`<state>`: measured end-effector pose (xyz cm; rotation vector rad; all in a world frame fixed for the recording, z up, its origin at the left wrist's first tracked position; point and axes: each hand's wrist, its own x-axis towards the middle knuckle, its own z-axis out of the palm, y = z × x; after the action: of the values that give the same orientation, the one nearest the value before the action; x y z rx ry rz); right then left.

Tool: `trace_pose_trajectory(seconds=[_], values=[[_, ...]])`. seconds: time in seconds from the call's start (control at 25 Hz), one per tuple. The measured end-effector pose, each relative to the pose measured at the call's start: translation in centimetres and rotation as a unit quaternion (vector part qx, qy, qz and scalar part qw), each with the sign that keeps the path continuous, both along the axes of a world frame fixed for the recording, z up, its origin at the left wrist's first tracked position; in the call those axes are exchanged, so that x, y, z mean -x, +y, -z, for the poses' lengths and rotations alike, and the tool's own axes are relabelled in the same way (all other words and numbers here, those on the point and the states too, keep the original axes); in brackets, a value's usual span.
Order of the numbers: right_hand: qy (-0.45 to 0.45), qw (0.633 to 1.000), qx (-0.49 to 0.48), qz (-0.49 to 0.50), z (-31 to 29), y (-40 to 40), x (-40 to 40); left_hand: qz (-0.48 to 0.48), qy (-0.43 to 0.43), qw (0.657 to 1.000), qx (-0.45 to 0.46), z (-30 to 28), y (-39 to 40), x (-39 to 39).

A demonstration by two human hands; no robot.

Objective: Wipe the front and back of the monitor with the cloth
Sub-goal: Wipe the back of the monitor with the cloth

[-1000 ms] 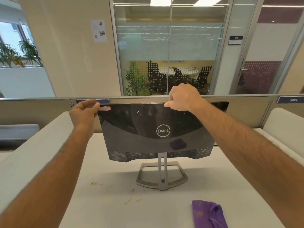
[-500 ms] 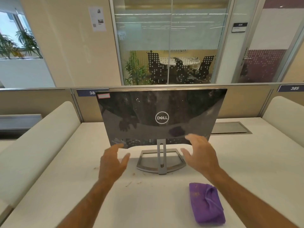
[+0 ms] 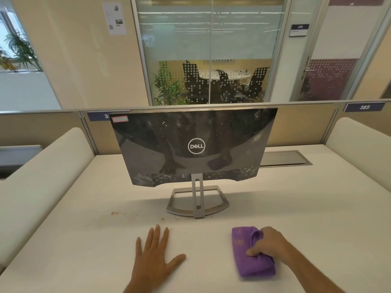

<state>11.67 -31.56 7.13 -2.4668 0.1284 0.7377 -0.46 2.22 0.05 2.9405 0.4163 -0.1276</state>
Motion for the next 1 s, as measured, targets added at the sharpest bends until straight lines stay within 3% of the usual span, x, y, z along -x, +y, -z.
trace_pose_trajectory(seconds=[0.12,0.36,0.48,0.64,0.72,0.84,1.0], values=[[-0.023,0.998,-0.042,0.034,0.0,0.8,0.3,0.0,-0.002,1.0,0.0,0.0,0.0,0.2],[-0.07,0.958,-0.25,0.119,-0.7,4.3,0.9,0.001,0.009,0.999,0.032,-1.1,-0.8,0.2],[-0.094,0.936,-0.311,0.138,-1.6,6.9,1.3,0.086,-0.072,0.987,0.112,-2.1,-3.0,-0.2],[-0.069,0.881,-0.421,0.206,-2.9,10.5,2.1,0.179,-0.163,0.908,0.342,-4.8,-8.6,-1.3],[-0.03,0.857,-0.449,0.252,-3.6,11.7,2.4,0.142,-0.145,0.883,0.422,-6.4,-10.3,-1.9],[0.042,0.815,-0.504,0.284,-3.9,11.8,2.2,0.077,-0.17,0.819,0.542,-6.4,-10.3,-2.3],[0.05,0.796,-0.522,0.302,-3.6,11.2,1.8,0.006,-0.212,0.763,0.611,-7.1,-9.5,-2.6]])
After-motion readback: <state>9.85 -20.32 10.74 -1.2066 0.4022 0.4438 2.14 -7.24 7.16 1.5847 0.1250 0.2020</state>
